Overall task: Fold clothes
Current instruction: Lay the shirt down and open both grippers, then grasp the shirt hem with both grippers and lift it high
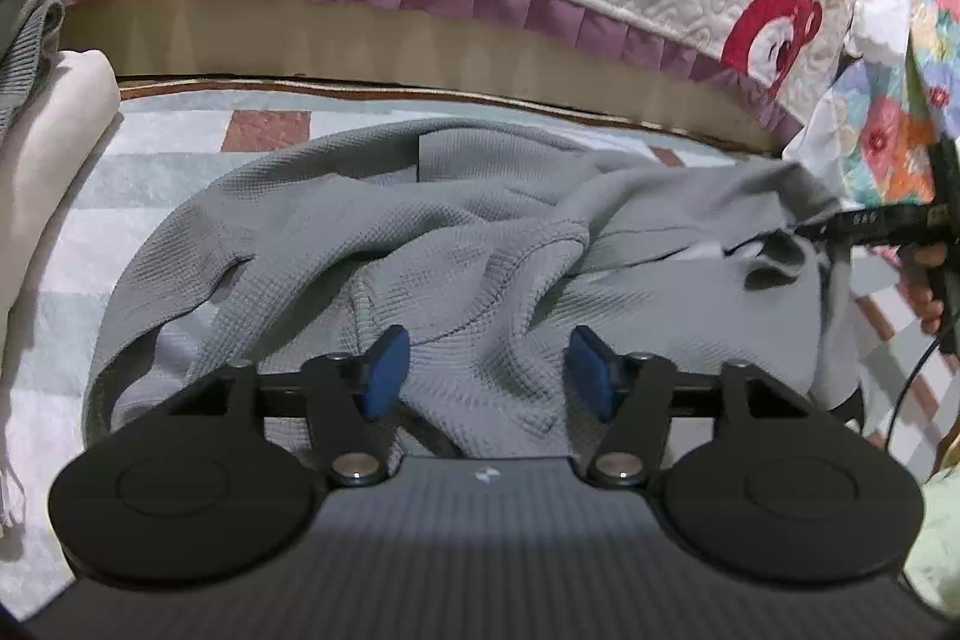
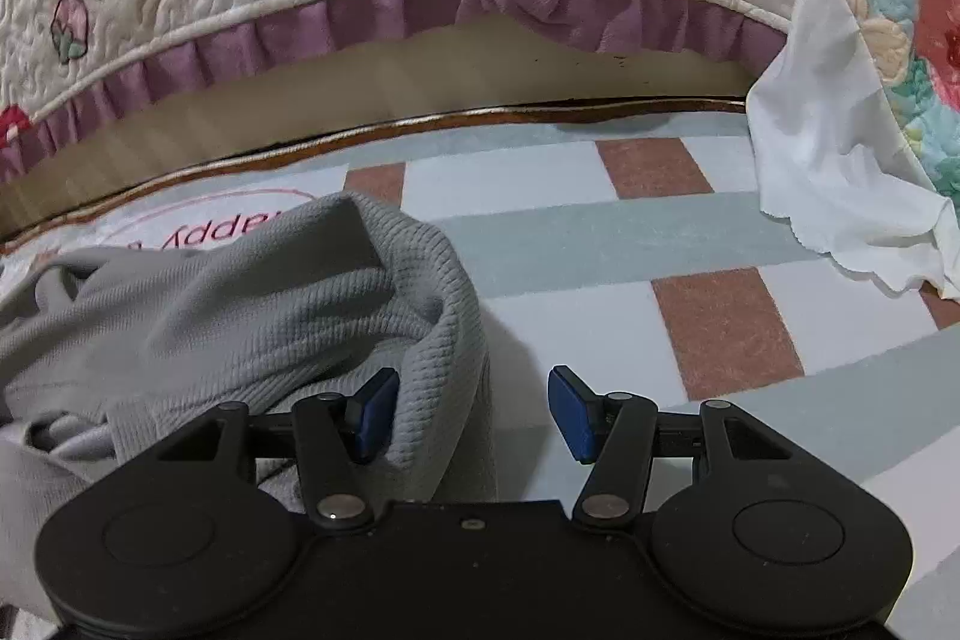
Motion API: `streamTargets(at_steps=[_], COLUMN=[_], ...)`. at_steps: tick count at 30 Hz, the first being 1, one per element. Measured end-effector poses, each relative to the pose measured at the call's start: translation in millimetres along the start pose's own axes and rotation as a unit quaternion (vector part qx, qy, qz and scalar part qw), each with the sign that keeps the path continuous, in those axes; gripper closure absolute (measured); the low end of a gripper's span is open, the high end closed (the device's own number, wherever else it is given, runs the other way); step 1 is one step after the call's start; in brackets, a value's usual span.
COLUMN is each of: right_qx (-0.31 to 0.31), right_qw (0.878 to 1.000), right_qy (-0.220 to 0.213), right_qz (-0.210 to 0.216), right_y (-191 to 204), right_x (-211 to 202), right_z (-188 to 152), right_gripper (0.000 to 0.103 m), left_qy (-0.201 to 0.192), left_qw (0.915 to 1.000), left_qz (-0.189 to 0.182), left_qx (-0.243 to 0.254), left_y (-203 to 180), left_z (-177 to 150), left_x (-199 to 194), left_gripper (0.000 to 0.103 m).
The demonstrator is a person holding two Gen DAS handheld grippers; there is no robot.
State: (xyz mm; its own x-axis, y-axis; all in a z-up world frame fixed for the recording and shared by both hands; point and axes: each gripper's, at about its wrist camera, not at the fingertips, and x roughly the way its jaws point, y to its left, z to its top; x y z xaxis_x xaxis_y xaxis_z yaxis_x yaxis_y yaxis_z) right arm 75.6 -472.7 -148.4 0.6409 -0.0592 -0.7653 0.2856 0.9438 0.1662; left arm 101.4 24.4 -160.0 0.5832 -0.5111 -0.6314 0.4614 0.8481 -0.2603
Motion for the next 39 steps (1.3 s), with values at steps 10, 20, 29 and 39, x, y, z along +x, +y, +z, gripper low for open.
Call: streamTargets(at_steps=[10, 20, 29, 39], right_qx=[-0.016, -0.02, -0.027, -0.104], right_qw=[0.996, 0.979, 0.963, 0.932], right_qy=[-0.093, -0.205, -0.263, -0.328], right_qz=[-0.008, 0.008, 0.047, 0.109], right_y=[-6, -7, 0, 18], right_x=[-9, -111, -161, -271], right_z=[-21, -9, 0, 23], right_gripper=[0.1, 0.102, 0.102, 0.102], left_qy=[0.015, -0.123, -0.201, -0.286], left_qw=[0.9994, 0.9899, 0.973, 0.944], left_qz=[-0.001, 0.069, 0.112, 0.153], left_qx=[-0.03, -0.013, 0.022, 0.058], left_y=[9, -22, -65, -117], left_z=[8, 43, 71, 115], left_x=[28, -48, -118, -223], left_gripper=[0.098, 0.099, 0.1, 0.1])
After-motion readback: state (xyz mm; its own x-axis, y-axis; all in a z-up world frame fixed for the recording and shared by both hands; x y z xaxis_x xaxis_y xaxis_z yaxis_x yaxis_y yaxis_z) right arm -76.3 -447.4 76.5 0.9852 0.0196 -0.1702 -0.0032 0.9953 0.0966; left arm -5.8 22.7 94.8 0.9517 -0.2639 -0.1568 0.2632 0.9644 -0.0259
